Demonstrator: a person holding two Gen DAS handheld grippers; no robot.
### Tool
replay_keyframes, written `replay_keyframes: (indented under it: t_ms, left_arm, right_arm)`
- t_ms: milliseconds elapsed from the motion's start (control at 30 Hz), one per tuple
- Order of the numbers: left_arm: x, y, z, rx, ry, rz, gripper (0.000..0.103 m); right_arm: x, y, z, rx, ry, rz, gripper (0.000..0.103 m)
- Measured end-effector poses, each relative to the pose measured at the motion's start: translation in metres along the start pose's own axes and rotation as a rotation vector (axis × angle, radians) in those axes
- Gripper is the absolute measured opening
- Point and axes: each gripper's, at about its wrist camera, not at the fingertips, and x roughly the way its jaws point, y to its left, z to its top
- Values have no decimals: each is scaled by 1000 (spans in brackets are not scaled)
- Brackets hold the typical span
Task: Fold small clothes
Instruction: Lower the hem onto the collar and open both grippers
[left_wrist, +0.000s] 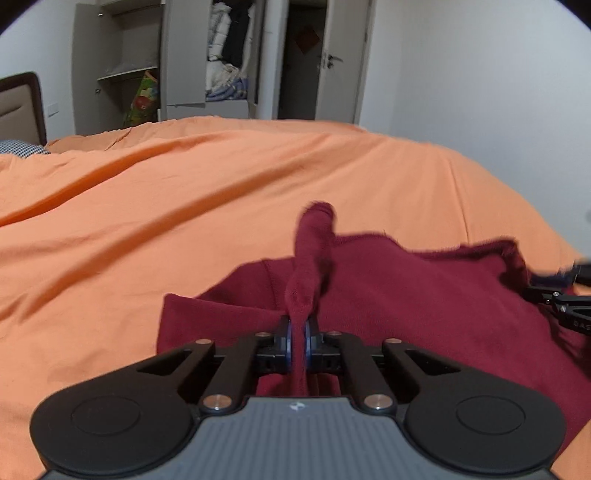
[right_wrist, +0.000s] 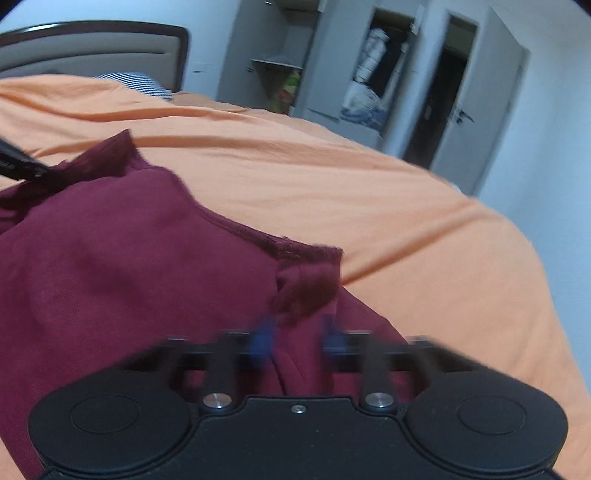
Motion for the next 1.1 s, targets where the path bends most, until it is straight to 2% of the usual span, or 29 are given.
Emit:
replay_keyframes:
  t_ms: [67,133,267,400,433,500,533,567,600,633,700,767,900,1000,1100]
  left_arm:
    - [-14,11,3,-56,-38,-22,5]
    - [-21,23,5,-116,-43,-17,5]
    - [-7,45,-1,-232,17,-17,5]
    - [7,58,-12,-338,62,-38,6]
    - [6,59,-14,-354,60,-45,7]
    - [0,61,-16,-368,56,-55,11]
    - [-4,63,-16,-371,50,-52,25]
    - [-8,64,-17,-370,42,-53,42]
    - [-14,66,-18,-368,32,-50,51]
    - [-20,66,-20,-366,21,-46,60]
    - [-33,65,-24,-353,6,-48,62]
    - [-47,63,-33,-341,-9,-43,71]
    - [-75,55,-59,-319,-31,-28,73]
    - [-87,43,-77,-302,-29,-8,71]
    - [-93,33,-90,-292,-10,12,56]
  right_arm:
    - [-3,-16,-1,91,-15,-1,4]
    - [-7,-34,-2,202,-30,-9,4]
    - [-5,-73,-10,414,-20,-31,3]
    - [7,-102,-32,601,34,-18,1]
    - [9,-107,-37,631,48,-18,5]
    - [3,-117,-47,706,35,15,13]
    - [-4,-120,-50,729,16,28,15]
    - [-12,-119,-51,725,3,26,16]
    - [-20,-115,-51,706,-6,21,26]
    - [-30,-111,-52,681,-19,21,42]
    - [-50,-100,-56,641,-52,30,63]
    - [-71,-85,-63,597,-85,44,67]
    - [-107,-51,-79,565,-112,58,70]
    - [-120,-30,-91,571,-99,81,70]
    - [-128,-9,-98,535,-79,50,68]
